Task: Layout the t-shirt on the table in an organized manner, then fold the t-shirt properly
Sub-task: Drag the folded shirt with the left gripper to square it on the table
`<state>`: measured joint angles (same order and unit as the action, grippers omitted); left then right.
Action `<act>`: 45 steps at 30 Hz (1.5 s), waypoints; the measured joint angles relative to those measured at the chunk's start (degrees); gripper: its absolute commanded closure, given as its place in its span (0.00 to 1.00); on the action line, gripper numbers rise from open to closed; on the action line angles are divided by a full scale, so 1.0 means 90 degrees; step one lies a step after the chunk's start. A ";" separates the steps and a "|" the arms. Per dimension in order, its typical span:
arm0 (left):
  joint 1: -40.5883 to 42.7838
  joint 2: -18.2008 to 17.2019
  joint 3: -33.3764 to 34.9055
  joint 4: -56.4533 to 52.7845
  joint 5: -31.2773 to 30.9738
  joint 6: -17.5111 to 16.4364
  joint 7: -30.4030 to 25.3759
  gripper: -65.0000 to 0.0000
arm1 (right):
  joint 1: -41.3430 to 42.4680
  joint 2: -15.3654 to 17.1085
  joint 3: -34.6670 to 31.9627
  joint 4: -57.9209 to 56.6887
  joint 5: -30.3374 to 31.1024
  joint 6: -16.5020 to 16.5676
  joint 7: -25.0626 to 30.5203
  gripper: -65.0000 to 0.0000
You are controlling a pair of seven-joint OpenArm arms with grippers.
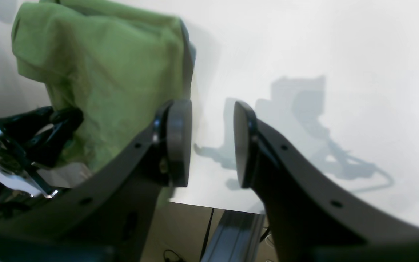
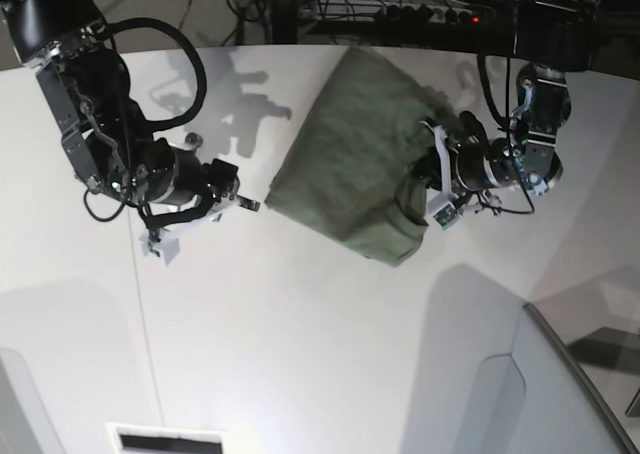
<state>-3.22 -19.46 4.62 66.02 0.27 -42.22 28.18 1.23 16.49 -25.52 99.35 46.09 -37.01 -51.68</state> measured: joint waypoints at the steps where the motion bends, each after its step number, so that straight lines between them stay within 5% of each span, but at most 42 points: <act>1: -0.0083 -0.0104 0.0221 0.0005 0.0112 0.0002 -0.0024 1.00 | 0.0000 0.0005 0.0000 0.0000 0.0000 0.0000 0.0000 0.71; 6: -0.0495 -0.0325 0.1069 0.0027 0.0464 0.0015 0.0068 1.00 | 0.0022 0.0000 0.0002 0.0000 0.0000 0.0002 0.0002 0.71; 13: -0.1246 -0.0126 0.1991 -0.0109 0.0959 0.0199 0.0546 1.00 | 0.0027 -0.0024 0.0206 0.0000 0.0032 0.0017 -0.0049 0.71; 19: -0.1887 0.0211 0.3065 -0.0206 0.1100 0.0272 0.0733 1.00 | -0.0075 0.0010 0.0940 -0.0005 0.0000 -0.0005 0.0022 0.71; 33: -0.2730 0.1537 0.3633 -0.1681 0.1144 0.0333 0.0726 1.00 | -0.0622 -0.0034 0.2380 -0.0007 0.0000 0.0012 -0.0002 0.71; 40: -0.2766 0.1967 0.3589 -0.2008 0.1100 0.0333 0.0656 1.00 | -0.0867 -0.0041 0.3116 -0.0005 0.0015 0.0959 -0.0010 0.71; 43: -0.2781 0.2045 0.3572 -0.2120 0.1076 0.0350 0.0656 1.00 | -0.0962 -0.0053 0.3354 -0.0007 -0.0019 0.1030 -0.0002 0.71; 45: -0.2773 0.2067 0.3575 -0.2161 0.0942 0.0682 0.0648 1.00 | -0.0974 -0.0051 0.3378 -0.0007 -0.0002 0.1059 -0.0007 0.71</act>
<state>-28.18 -0.86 36.80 46.57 8.75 -36.07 34.02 -7.53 16.03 4.89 99.29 46.06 -27.49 -51.75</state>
